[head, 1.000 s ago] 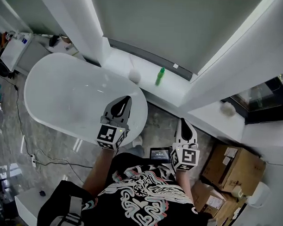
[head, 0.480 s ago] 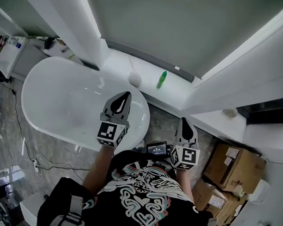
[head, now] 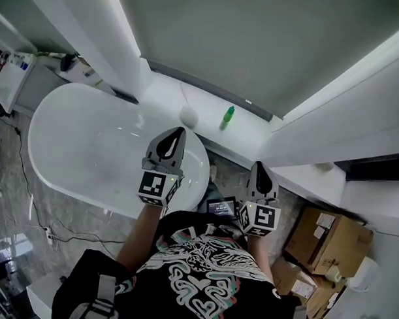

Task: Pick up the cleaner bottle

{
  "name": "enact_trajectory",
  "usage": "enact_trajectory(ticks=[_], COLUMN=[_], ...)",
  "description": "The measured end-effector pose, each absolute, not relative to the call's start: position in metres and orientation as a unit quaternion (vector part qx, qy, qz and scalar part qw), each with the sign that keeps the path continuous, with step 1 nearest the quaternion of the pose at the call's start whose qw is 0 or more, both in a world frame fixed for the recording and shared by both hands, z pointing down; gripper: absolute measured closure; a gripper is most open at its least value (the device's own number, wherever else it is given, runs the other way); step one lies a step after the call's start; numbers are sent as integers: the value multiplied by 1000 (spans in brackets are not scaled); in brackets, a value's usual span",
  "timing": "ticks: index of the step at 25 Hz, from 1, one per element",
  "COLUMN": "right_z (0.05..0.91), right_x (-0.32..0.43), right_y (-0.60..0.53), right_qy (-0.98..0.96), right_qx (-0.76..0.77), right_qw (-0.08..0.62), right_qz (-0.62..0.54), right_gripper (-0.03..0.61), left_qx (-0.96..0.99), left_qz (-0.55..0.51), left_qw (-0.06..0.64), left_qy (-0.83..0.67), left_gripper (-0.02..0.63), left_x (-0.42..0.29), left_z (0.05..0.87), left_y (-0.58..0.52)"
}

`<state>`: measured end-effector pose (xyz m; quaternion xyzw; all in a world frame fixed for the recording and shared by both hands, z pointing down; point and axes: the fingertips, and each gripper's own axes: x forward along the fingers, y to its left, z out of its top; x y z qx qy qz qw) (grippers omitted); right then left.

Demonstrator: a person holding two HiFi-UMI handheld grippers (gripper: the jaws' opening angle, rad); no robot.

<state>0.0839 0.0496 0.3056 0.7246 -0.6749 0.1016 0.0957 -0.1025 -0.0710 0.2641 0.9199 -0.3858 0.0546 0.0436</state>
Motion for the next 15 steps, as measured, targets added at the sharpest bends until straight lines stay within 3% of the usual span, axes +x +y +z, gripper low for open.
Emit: enact_trajectory(ticks=[15], right_z=[334], right_x=[107], right_y=[-13], right_qy=[-673], right_qx=[722], right_qw=[110], right_qz=[119], right_gripper=[551], left_qx=[930], left_qz=[74], left_qw=[45], left_qy=[-358], left_gripper=[595], left_x=[-67], left_z=[294], left_y=[-115])
